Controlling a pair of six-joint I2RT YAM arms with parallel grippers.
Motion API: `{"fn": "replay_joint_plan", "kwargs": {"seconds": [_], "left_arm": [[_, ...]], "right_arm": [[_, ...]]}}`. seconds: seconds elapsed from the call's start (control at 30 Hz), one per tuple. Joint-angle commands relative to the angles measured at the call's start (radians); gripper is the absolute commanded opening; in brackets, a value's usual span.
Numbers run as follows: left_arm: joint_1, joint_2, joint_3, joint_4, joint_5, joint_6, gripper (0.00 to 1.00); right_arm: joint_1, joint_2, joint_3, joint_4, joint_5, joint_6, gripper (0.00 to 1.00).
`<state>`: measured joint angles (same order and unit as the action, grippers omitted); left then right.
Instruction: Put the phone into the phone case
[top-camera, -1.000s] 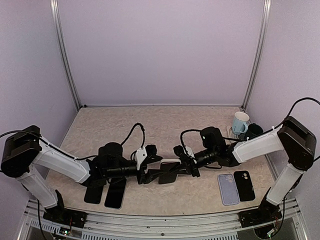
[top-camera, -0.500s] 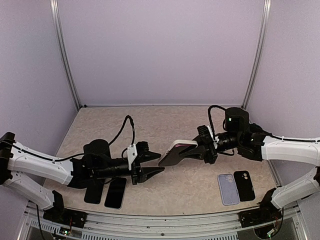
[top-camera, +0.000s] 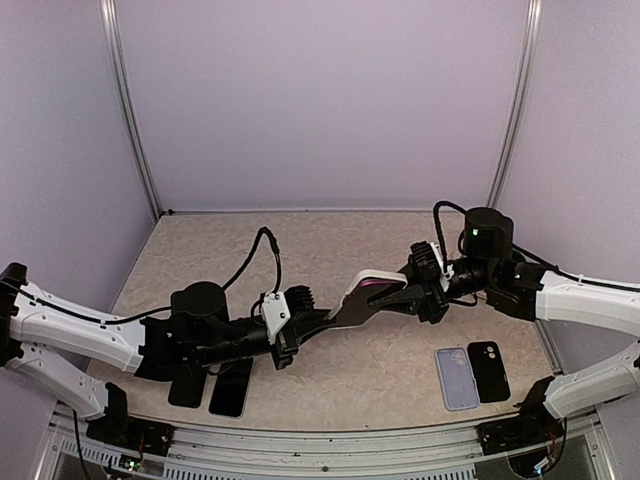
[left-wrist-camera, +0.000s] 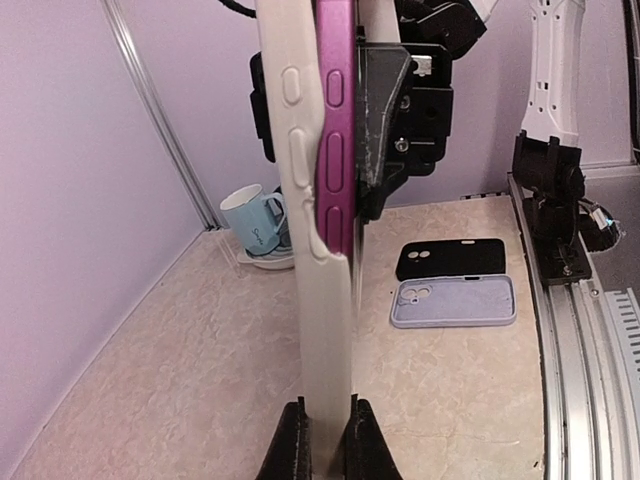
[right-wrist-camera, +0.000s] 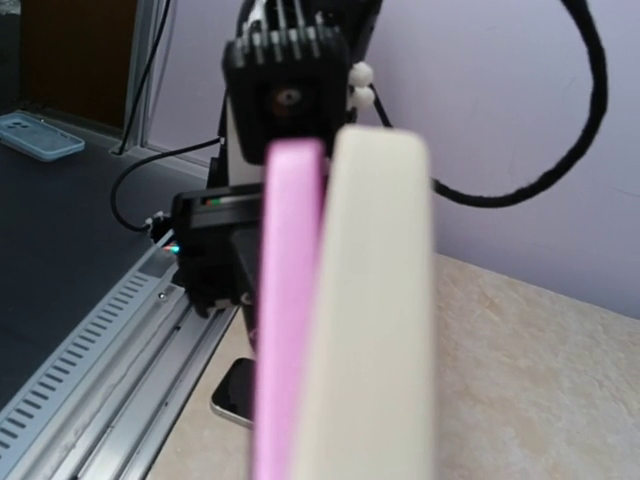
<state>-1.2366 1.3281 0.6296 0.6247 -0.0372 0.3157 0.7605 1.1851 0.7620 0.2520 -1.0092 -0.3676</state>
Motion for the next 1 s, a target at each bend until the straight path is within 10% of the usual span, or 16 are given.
{"fn": "replay_joint_plan", "kwargs": {"seconds": [0.0, 0.13, 0.27, 0.47, 0.63, 0.8, 0.97], "left_arm": [[-0.026, 0.041, 0.051, 0.004, -0.115, 0.001, 0.0], [-0.027, 0.058, 0.065, -0.019, -0.097, -0.005, 0.05], [-0.027, 0.067, 0.073, -0.003, -0.051, -0.006, 0.42], [-0.027, 0.097, 0.097, 0.009, -0.033, 0.01, 0.44], [-0.028, 0.03, 0.099, -0.03, 0.02, 0.024, 0.92], [-0.029, -0.014, 0.12, 0.022, 0.069, 0.003, 0.91], [-0.031, 0.037, 0.198, -0.009, 0.077, -0.008, 0.67]], "right_arm": [[0.01, -0.028, 0.039, 0.084, -0.028, 0.012, 0.0], [0.008, -0.023, 0.039, 0.08, -0.026, 0.011, 0.0], [0.01, -0.022, 0.044, 0.07, -0.034, 0.012, 0.0], [0.012, -0.027, 0.053, 0.049, -0.039, 0.001, 0.0], [0.013, -0.028, 0.051, -0.032, 0.027, -0.058, 0.0], [0.021, 0.009, 0.061, -0.055, 0.035, -0.07, 0.0], [0.025, 0.026, 0.063, -0.047, 0.04, -0.079, 0.0]]}}
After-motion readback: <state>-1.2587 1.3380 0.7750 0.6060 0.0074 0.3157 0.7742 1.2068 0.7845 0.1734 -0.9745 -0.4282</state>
